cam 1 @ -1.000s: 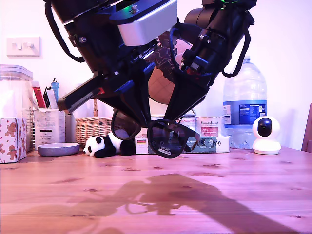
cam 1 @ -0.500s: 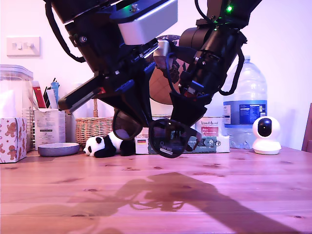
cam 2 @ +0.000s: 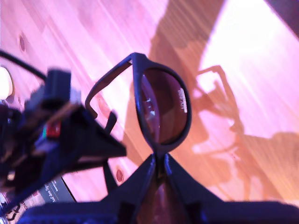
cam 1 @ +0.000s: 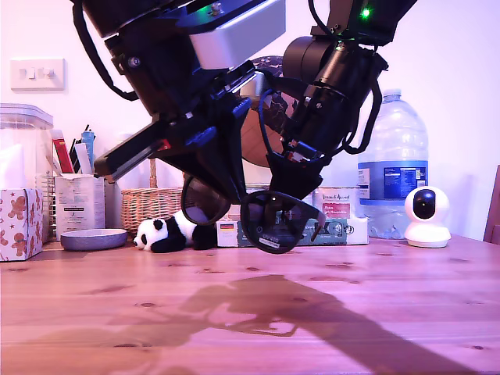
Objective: Pick up the sunglasses and open them, then place them back on the table
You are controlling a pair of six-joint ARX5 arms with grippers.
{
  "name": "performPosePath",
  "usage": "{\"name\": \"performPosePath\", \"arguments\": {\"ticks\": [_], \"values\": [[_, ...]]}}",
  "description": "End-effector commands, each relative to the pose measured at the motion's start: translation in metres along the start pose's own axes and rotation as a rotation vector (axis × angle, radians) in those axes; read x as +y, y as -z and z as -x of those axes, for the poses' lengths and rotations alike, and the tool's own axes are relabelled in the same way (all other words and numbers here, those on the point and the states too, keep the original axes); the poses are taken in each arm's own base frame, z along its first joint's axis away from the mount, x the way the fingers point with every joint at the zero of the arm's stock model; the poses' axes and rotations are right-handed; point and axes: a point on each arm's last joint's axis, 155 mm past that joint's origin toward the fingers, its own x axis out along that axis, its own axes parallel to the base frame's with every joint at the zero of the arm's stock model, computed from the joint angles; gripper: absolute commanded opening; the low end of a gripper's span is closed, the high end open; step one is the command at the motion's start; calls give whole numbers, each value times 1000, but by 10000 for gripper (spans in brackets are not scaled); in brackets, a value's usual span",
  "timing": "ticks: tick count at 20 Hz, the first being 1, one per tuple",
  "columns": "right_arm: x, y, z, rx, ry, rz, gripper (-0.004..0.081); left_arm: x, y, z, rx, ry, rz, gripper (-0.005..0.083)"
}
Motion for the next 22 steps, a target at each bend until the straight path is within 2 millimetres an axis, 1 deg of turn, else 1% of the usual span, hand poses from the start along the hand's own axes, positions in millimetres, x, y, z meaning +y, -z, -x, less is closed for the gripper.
{"name": "performPosePath", "arguments": {"ticks": [1,4,8,16,22], "values": [[-5,-4,0,-11,21,7,315,-8,-9,0,-23,14,-8,-19],[-13,-8,0,-21,58,-2,315,-9,-14,0,-31,15,-15,-19],[-17,-10,1,-30,72,-8,315,-9,-19,1,-39,16,-18,-19],[-38,-22,3,-74,163,-72,315,-10,-24,1,-50,16,-28,-19],[-42,-33,4,-109,184,-78,315,-10,-25,1,-51,16,-25,-19]]}}
